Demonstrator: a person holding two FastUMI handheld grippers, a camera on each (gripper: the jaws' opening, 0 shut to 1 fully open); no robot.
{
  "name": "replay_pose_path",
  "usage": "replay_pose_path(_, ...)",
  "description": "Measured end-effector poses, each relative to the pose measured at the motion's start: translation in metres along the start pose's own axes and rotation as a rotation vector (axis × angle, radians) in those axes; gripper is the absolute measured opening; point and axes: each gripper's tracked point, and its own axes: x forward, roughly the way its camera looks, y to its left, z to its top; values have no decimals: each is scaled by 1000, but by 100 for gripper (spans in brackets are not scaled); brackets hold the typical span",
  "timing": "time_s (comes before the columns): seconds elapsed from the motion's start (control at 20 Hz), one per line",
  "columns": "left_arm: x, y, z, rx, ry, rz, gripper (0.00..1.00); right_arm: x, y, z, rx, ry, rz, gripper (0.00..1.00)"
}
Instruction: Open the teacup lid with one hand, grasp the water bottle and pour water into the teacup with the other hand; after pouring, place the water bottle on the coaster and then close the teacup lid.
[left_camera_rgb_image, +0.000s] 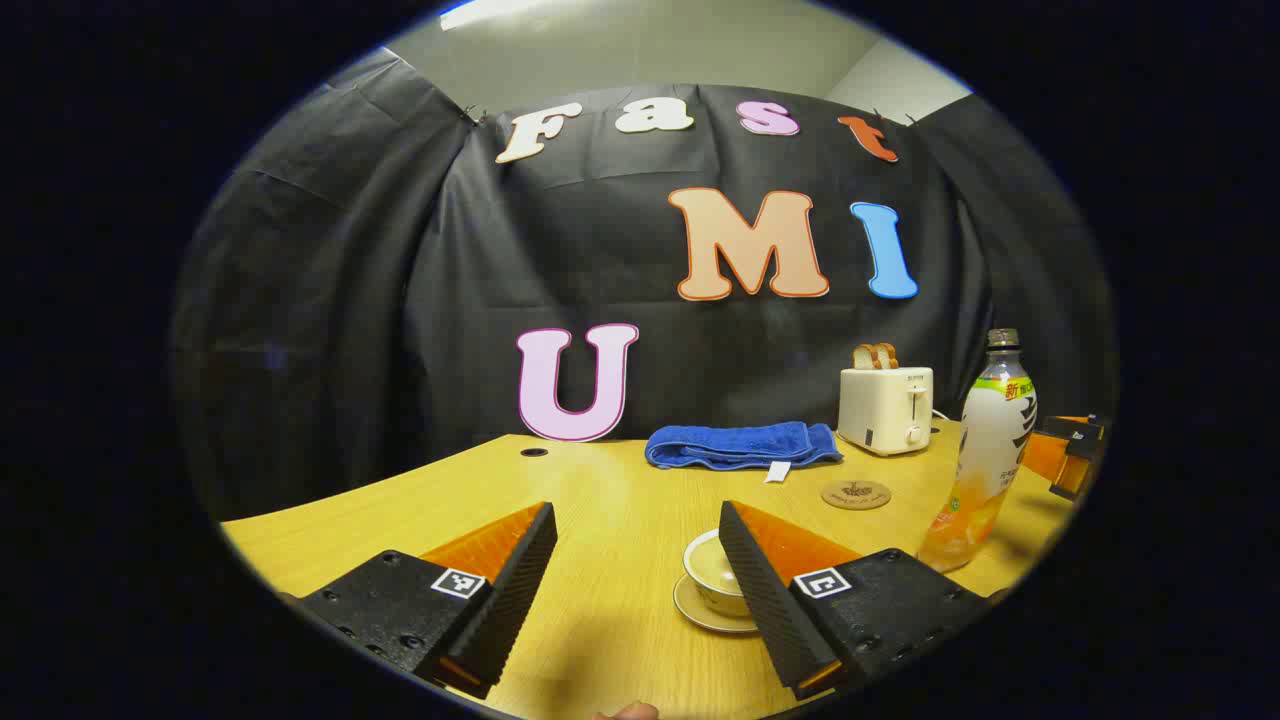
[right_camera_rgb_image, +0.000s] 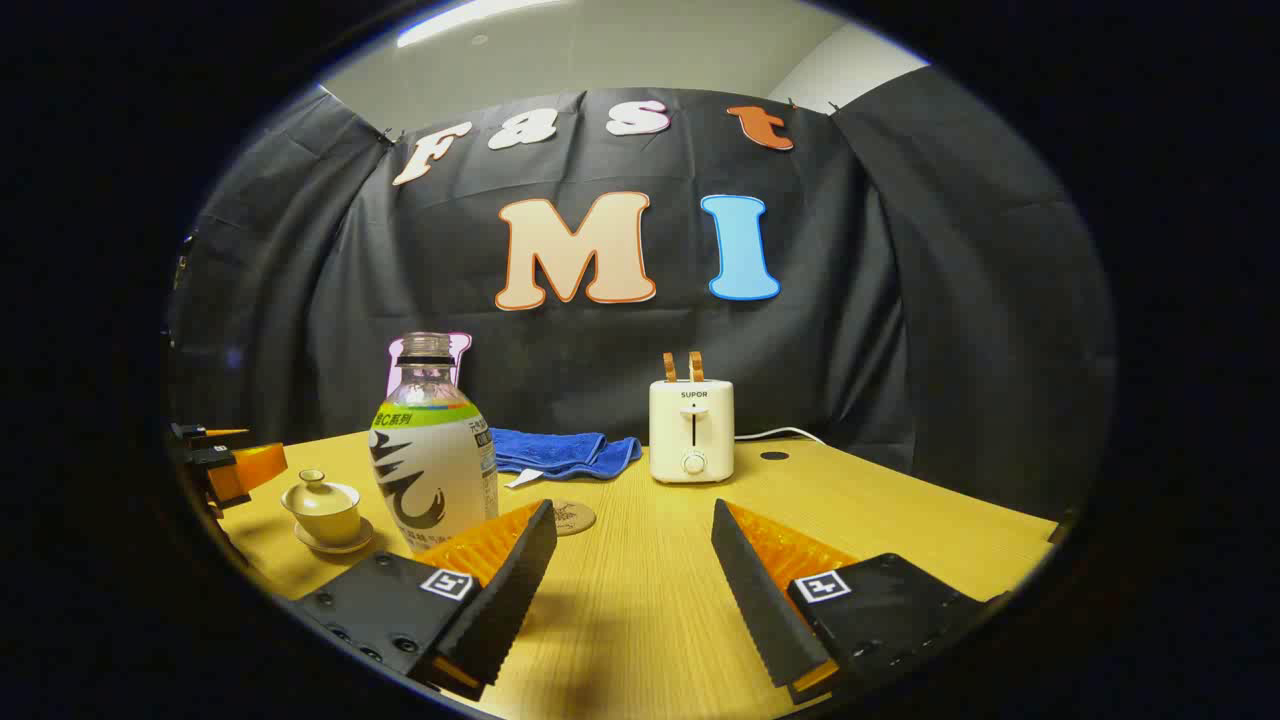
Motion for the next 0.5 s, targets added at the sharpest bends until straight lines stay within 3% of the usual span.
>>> replay_pose_path(0.2,0,0,0,-1,-1,-2,95,0,0,0,0,1,4,96)
replay_pose_path(0.5,0,-3,0,-1,-1,-16,95,0,1,0,0,2,10,99)
